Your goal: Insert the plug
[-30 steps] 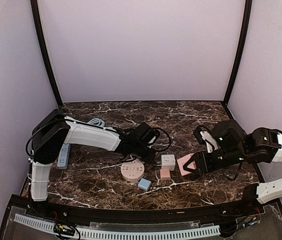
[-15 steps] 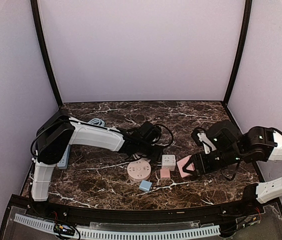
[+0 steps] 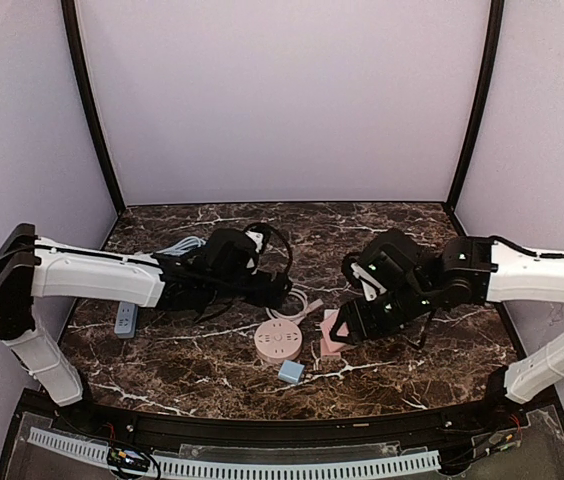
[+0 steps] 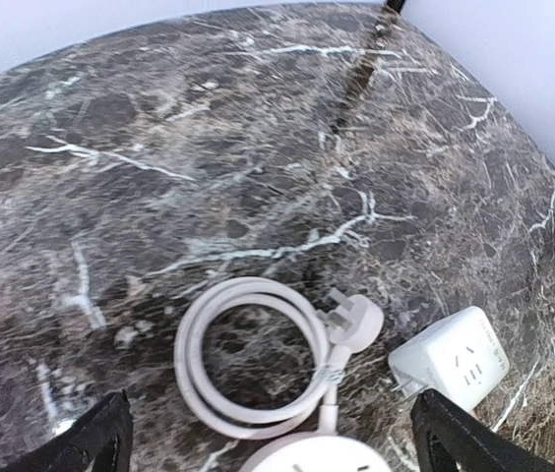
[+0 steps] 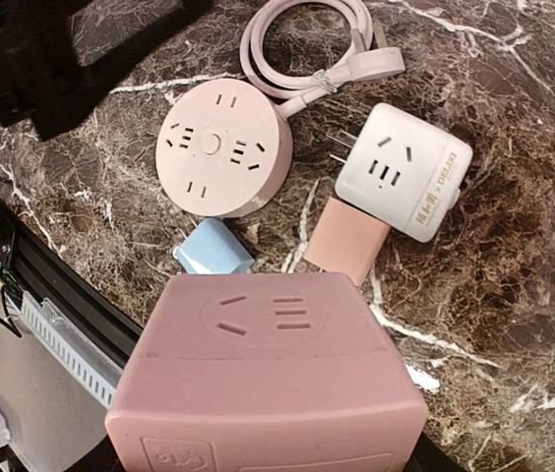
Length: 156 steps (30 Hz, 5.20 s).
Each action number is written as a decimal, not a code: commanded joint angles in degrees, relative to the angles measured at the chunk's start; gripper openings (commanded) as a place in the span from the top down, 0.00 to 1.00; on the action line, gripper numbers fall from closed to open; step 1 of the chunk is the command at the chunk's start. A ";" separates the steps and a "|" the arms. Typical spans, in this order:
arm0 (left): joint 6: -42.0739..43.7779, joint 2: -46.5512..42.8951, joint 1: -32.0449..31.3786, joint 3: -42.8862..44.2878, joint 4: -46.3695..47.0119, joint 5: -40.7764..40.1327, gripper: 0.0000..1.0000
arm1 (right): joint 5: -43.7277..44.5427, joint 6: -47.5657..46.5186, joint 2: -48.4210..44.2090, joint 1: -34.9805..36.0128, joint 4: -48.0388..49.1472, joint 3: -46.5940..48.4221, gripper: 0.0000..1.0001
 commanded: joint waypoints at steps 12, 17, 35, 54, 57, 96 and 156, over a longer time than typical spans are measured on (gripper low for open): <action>-3.11 -25.19 0.90 -26.01 6.73 -16.62 0.01 | -2.04 2.67 21.05 0.51 1.11 17.29 1.00; -2.62 -31.25 1.10 -29.45 5.58 -20.23 0.01 | 0.44 3.62 29.74 0.67 -6.01 25.78 1.00; -3.27 -34.99 1.32 -34.36 7.96 -21.79 0.01 | 5.42 7.93 40.53 0.73 -14.27 36.81 1.00; -2.35 -33.99 1.30 -34.46 9.03 -22.45 0.01 | 7.10 7.67 44.31 0.67 -15.90 40.45 1.00; -2.21 -33.97 1.31 -34.46 9.12 -22.72 0.01 | 6.62 7.57 44.81 0.67 -15.81 40.57 1.00; -1.81 -33.18 1.32 -34.41 9.50 -23.29 0.01 | 6.02 7.97 44.10 1.73 -17.75 39.18 1.00; -1.81 -32.77 1.38 -34.52 9.67 -23.11 0.00 | 6.61 7.48 45.59 1.40 -16.12 40.69 1.00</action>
